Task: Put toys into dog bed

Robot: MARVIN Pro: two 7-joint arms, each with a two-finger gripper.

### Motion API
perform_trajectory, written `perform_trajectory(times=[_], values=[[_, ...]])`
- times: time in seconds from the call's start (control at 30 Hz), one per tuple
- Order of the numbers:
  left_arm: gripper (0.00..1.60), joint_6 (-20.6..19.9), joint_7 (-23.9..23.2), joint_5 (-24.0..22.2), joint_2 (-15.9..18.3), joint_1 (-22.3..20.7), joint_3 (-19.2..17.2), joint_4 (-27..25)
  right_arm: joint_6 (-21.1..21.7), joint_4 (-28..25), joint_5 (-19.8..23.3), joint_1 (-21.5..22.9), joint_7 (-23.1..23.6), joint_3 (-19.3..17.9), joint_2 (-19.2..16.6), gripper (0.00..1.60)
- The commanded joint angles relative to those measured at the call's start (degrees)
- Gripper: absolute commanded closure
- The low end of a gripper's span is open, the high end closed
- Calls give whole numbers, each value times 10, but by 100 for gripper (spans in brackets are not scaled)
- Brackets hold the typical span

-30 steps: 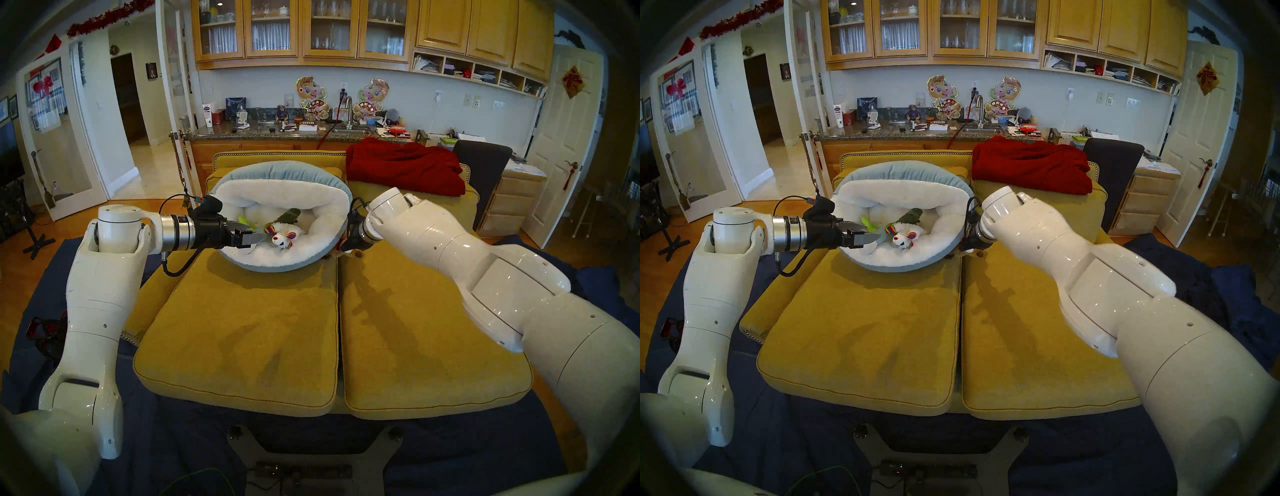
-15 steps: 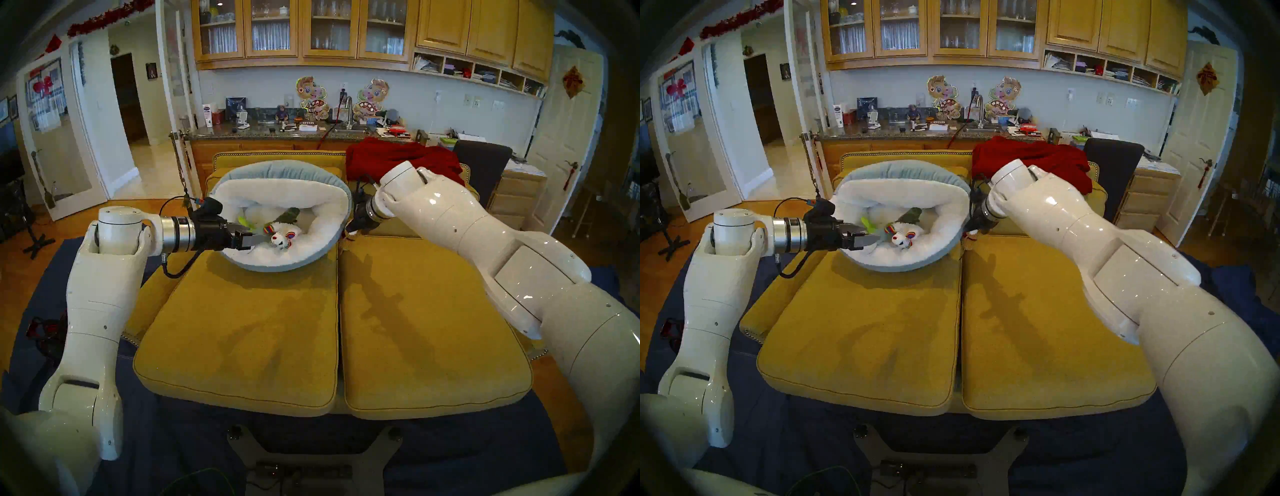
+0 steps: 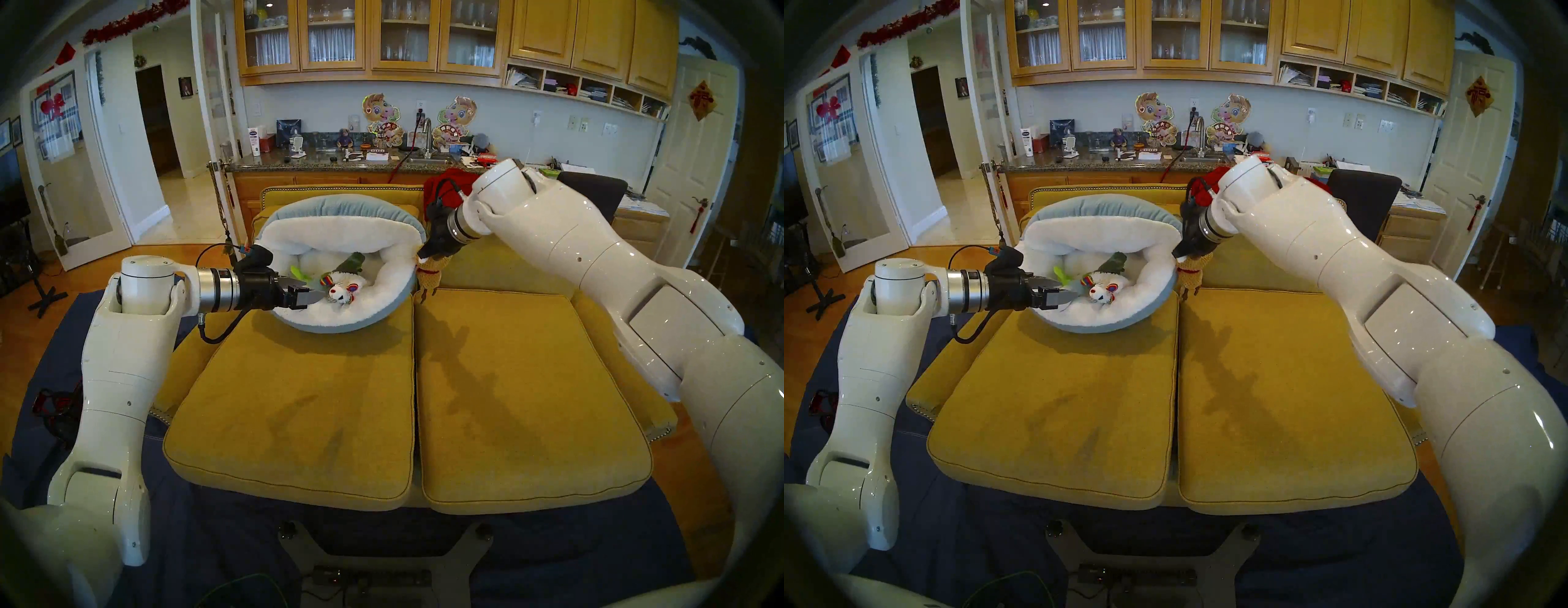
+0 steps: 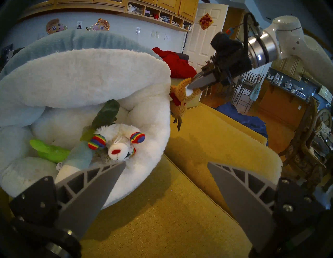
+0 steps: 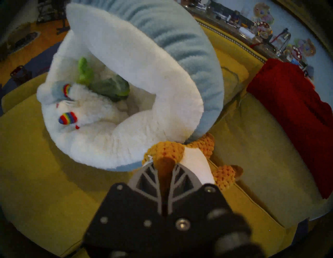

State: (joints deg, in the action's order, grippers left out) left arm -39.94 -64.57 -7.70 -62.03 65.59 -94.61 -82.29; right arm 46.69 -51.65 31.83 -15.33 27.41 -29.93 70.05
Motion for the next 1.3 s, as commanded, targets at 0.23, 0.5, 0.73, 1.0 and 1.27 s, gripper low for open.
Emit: perform_trajectory(times=[0.23,0.5,0.73,1.0,1.27], values=[[0,3,-3,-5,1,-16,-5,-12,25,-132,26,65,76,-28,-36,160],[0,4,-5,-6,1,-18,-6,-14,57,-193,45,63,131,-25,-72,160],[0,4,-7,-8,1,-21,-7,-16,83,-255,61,53,185,-15,-115,160],[0,3,-13,-12,1,-25,-8,-17,83,-334,65,44,230,5,-177,160],[0,2,-18,-16,2,-29,-7,-14,83,-364,57,21,170,6,-191,160]])
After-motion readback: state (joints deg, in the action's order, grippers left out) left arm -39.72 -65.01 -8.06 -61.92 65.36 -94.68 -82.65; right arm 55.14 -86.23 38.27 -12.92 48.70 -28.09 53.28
